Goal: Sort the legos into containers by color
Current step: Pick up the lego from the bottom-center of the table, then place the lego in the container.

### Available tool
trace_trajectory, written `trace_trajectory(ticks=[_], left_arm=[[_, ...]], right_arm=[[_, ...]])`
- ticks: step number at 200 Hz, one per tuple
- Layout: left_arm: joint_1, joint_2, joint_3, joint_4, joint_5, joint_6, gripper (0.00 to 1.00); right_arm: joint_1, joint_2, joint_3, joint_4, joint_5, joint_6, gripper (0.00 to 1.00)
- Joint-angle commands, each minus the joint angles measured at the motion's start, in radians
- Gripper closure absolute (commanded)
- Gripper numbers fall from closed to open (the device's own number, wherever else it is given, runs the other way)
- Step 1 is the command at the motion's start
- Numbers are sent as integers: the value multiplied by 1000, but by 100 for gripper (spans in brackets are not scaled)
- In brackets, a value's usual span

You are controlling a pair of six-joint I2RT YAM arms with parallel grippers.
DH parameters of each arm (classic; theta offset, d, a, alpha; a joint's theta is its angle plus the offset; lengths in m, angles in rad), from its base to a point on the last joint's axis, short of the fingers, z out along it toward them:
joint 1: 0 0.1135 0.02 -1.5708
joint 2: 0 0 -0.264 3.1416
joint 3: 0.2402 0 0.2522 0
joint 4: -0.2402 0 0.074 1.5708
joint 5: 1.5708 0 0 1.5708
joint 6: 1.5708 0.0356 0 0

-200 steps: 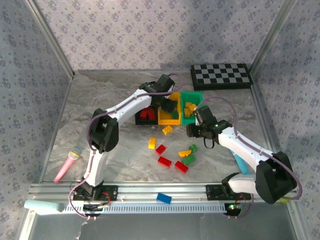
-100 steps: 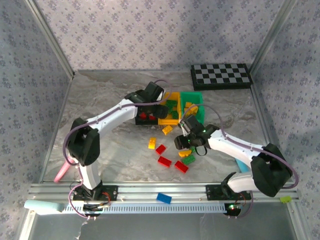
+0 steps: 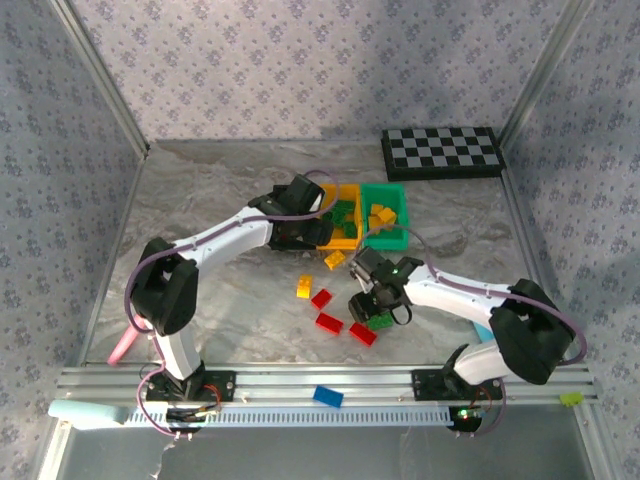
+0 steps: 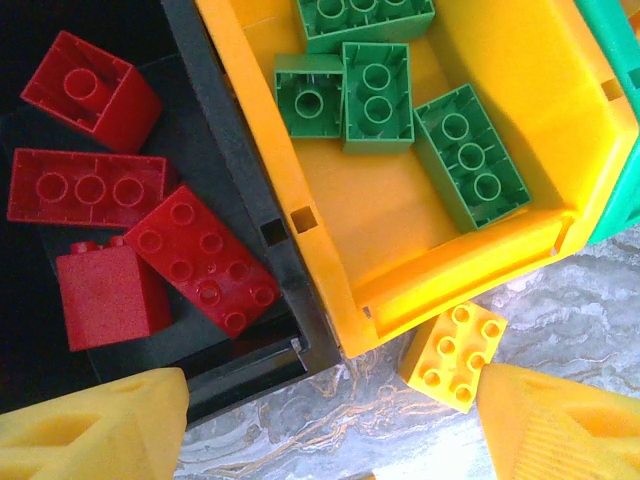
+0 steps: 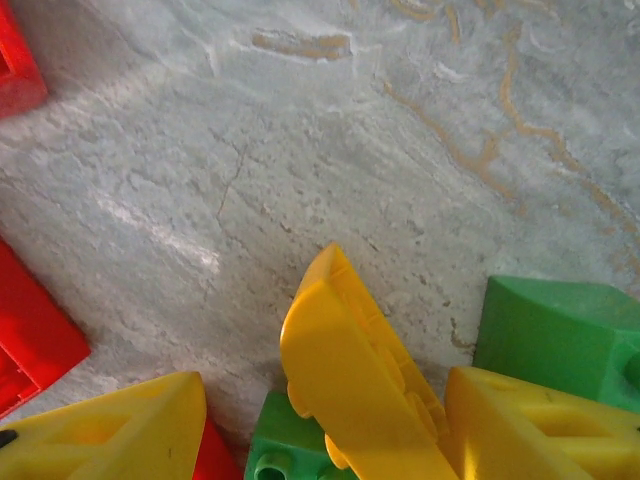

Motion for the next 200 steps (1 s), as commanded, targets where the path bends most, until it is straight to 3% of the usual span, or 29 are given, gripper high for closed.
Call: trace_trajectory(ticks=[1, 27, 64, 85, 134, 200], left_arm=[[-4, -24, -14, 38, 24, -20, 24], [-4, -26, -24, 44, 31, -24, 24], [-4, -43, -43, 52, 34, -30, 24], [-5, -55, -56, 54, 29, -31, 24], [-4, -95, -117, 82, 19, -48, 24], [-7, -130, -179, 96, 18, -76, 24]], right_arm=[[14, 15, 27, -53, 24, -10, 33], [22, 49, 41, -63, 66, -3, 36], [14, 69, 64, -56, 105, 13, 60], [14, 68, 78, -48, 111, 16, 68], [-18, 37, 119, -19, 101, -5, 77], [-214, 9, 242, 76, 42, -42, 77]])
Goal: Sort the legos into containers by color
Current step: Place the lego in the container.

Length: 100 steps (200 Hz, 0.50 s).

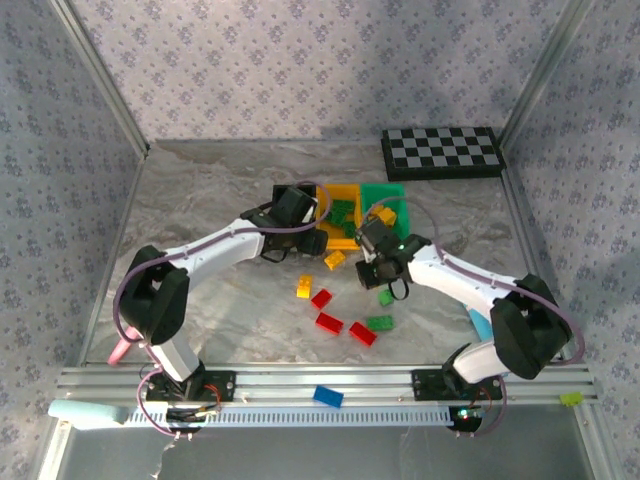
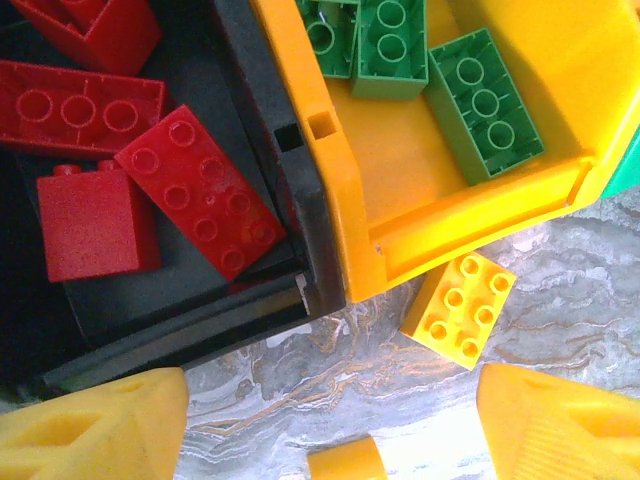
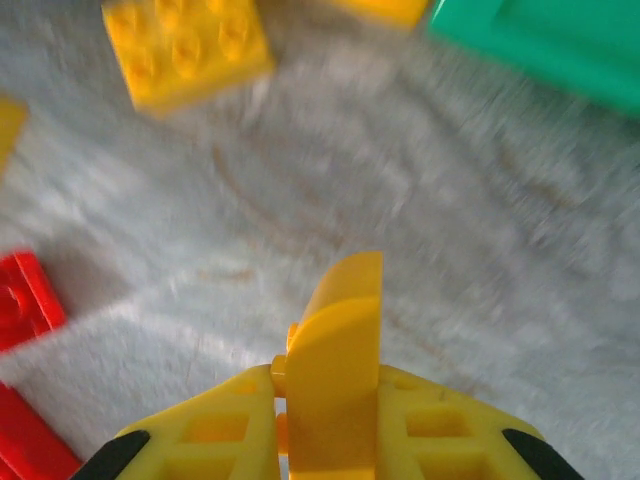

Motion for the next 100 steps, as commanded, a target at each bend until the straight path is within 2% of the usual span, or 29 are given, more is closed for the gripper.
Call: trace_trajectory(ticks=[1, 50, 100], left_arm=[[-6, -45, -20, 19, -3, -21, 24], [-19, -72, -60, 47, 2, -39, 24], [-35, -85, -83, 53, -9, -43, 24]], right_arm=[[-66, -23, 70, 53, -22, -24, 77], [-198, 34, 168, 171, 15, -9, 77], [-277, 200, 318, 224, -3, -28, 76]])
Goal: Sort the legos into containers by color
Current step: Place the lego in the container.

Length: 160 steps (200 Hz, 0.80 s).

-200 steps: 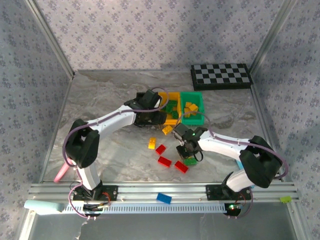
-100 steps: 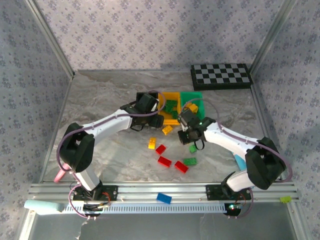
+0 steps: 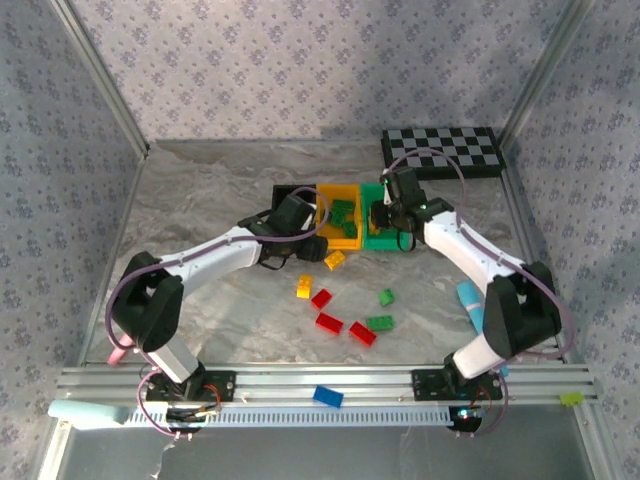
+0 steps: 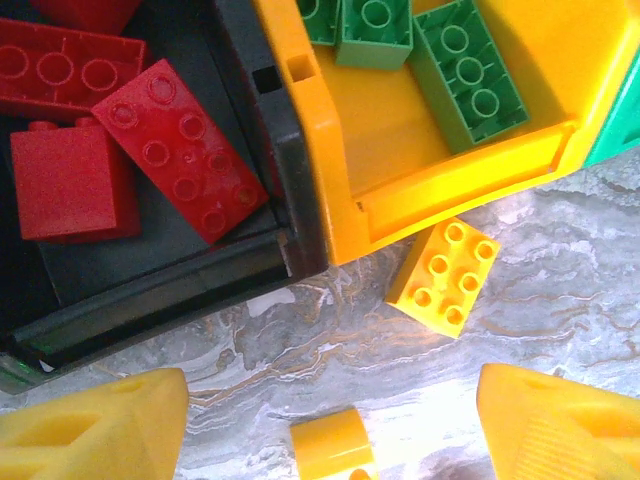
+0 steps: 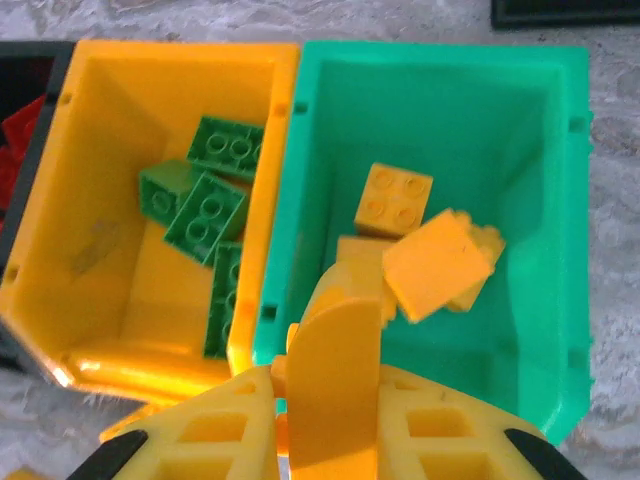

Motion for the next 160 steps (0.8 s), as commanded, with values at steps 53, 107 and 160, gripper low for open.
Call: trace_trajectory(ticks=[53, 107, 160], left_arm=[[-14, -38, -14, 15, -13, -21, 24], [-36, -36, -37, 19, -1, 1, 22], [-92, -5, -34, 83, 134, 71, 21]], right_arm=[[-51, 200, 194, 62, -46, -31, 67], [-33, 130, 136, 25, -24, -53, 54], [4, -69, -87, -33, -27, -31, 54]])
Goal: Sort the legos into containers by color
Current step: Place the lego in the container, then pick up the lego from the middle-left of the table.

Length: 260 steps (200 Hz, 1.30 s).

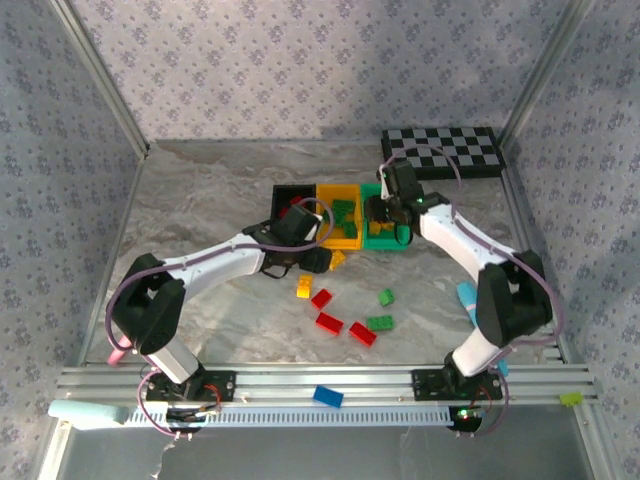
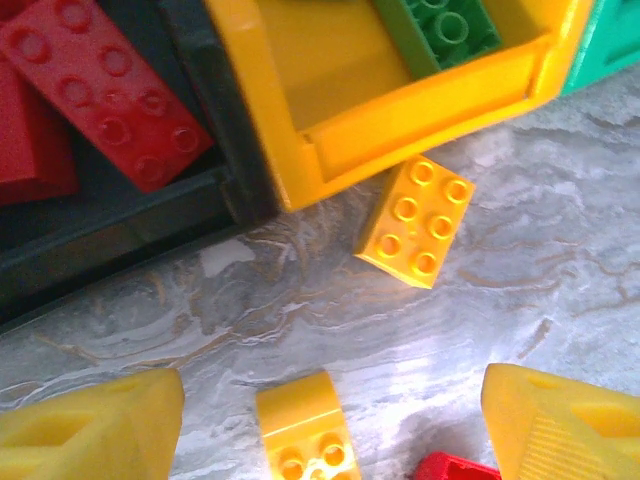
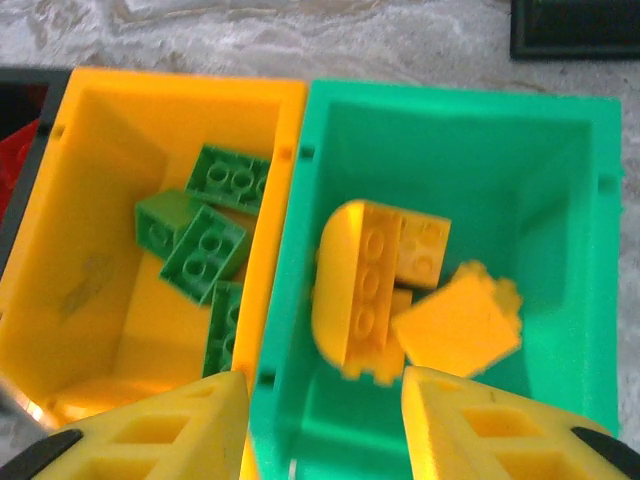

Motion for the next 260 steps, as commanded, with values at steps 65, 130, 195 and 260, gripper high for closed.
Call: trace_trajectory(ticks=[65, 130, 195, 260], left_arm=[[-204, 217, 192, 33, 225, 180, 21], [-271, 418, 446, -100, 284, 245, 20], [-282, 537, 579, -202, 333, 279, 21], [-284, 608, 640, -234, 326, 272, 38]], right_arm=[[-102, -246, -282, -45, -15, 68, 54], [-215, -323, -337, -44, -87, 69, 54], [-221, -342, -349, -42, -88, 65, 54], [-220, -349, -344, -47, -92, 59, 53]])
